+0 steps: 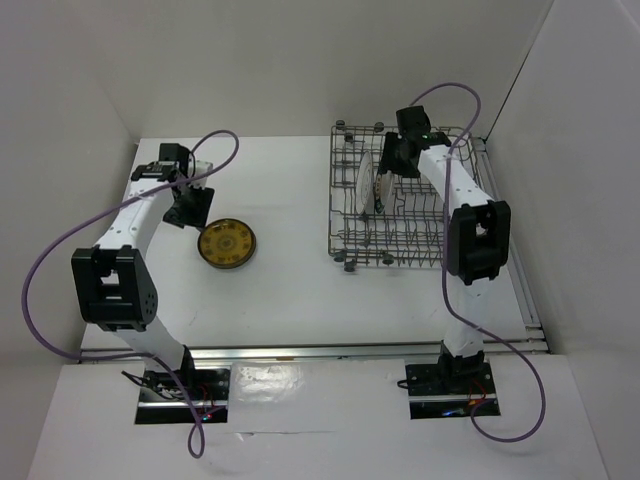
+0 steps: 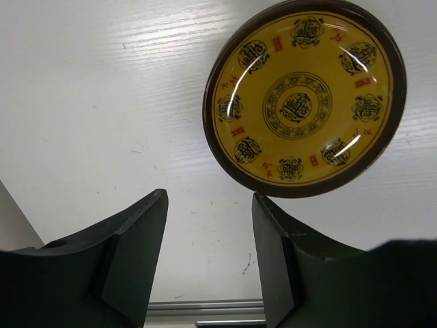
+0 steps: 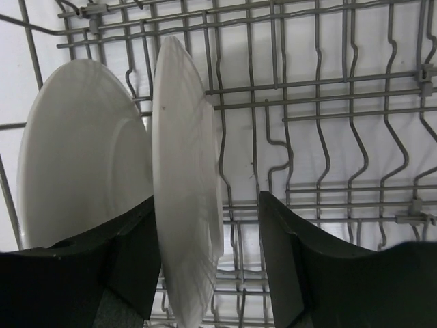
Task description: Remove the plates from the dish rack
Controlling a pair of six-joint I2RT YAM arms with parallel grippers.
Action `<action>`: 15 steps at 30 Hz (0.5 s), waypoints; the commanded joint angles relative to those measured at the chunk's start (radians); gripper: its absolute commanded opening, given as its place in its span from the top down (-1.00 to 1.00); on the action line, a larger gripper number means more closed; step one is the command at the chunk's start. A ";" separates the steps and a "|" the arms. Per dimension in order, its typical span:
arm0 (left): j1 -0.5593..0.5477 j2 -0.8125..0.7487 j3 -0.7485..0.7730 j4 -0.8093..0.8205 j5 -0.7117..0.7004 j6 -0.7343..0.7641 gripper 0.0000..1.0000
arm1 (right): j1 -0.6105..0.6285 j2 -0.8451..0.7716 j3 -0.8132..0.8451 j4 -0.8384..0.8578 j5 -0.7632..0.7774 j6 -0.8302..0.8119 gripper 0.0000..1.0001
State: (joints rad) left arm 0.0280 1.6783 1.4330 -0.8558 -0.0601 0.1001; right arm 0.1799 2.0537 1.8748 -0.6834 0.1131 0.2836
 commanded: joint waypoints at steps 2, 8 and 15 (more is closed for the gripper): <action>0.003 -0.081 -0.011 -0.022 0.083 -0.001 -0.32 | -0.013 0.062 0.049 0.012 -0.018 0.014 -0.12; 0.003 -0.115 -0.015 -0.040 0.108 0.000 -0.29 | -0.002 0.051 0.049 -0.005 0.043 0.014 1.00; 0.003 -0.164 -0.037 -0.031 0.127 0.000 -0.29 | 0.029 -0.084 0.114 -0.027 0.239 -0.066 1.00</action>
State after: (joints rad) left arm 0.0280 1.5562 1.4010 -0.8856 0.0322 0.1013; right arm 0.2031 2.1139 1.9102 -0.6945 0.2394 0.2367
